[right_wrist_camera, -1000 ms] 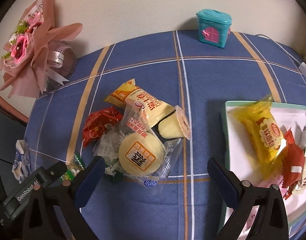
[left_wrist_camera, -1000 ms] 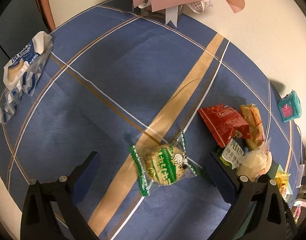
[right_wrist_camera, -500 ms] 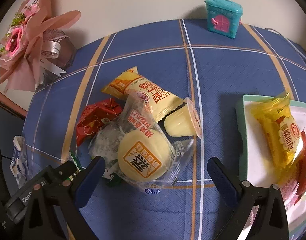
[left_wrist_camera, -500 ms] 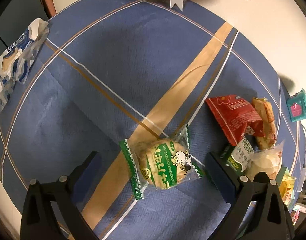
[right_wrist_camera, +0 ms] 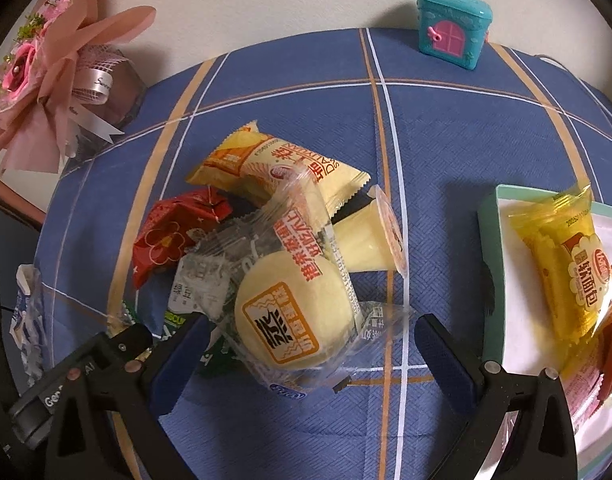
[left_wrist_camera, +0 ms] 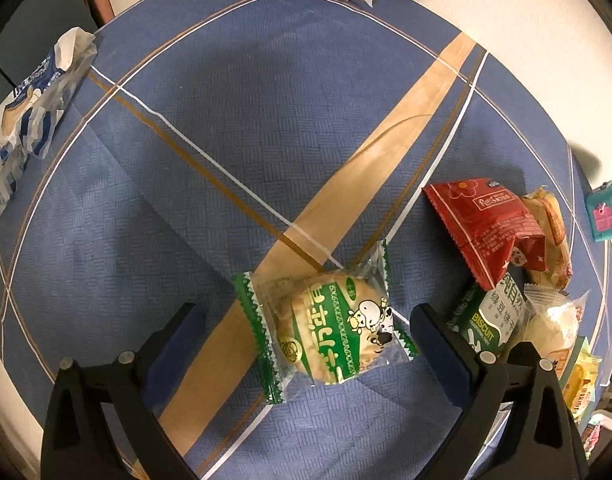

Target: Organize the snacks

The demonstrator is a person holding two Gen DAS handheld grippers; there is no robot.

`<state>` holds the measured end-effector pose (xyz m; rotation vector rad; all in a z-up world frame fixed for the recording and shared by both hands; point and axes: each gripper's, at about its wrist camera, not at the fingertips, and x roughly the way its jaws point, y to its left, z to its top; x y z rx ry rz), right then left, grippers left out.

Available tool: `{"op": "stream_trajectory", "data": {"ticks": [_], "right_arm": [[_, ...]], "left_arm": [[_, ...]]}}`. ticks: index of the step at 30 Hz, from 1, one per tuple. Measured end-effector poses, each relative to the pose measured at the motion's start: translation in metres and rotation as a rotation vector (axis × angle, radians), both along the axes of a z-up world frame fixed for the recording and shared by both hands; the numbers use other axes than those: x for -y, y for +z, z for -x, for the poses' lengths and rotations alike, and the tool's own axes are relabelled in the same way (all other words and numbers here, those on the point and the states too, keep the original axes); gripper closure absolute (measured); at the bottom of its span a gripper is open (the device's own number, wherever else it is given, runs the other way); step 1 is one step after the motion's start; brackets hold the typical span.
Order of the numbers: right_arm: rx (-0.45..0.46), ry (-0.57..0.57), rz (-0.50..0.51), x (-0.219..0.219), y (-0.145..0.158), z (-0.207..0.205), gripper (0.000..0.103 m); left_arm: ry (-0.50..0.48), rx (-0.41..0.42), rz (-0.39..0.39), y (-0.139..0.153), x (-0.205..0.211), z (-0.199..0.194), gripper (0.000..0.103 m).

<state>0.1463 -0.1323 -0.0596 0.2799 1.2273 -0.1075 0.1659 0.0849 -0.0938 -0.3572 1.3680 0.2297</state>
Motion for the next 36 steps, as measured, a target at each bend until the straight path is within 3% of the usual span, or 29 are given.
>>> {"op": "stream_trajectory", "data": {"ticks": [15,23,25,28,33,36], "right_arm": [[0.024,0.063,0.128,-0.008,0.001,-0.011,0.0],[0.038,0.074,0.103,-0.005,-0.002,-0.016,0.001],[0.041,0.074,0.09,-0.003,0.0,-0.013,0.008],[0.04,0.089,0.088,-0.005,0.0,-0.008,0.014],[0.025,0.102,0.11,-0.01,-0.005,-0.005,0.015],[0.006,0.102,0.113,-0.011,-0.013,-0.004,0.015]], "left_arm": [[0.013,-0.008,-0.004,-0.005,-0.002,0.002,0.0],[0.015,-0.012,-0.003,-0.005,-0.003,0.003,0.0],[0.016,-0.014,-0.002,-0.006,-0.002,0.004,0.0],[0.013,-0.016,-0.002,-0.005,0.001,0.005,0.005],[0.023,-0.012,-0.007,0.0,0.005,0.008,0.016],[0.011,-0.015,-0.025,0.001,0.01,0.009,0.017]]}}
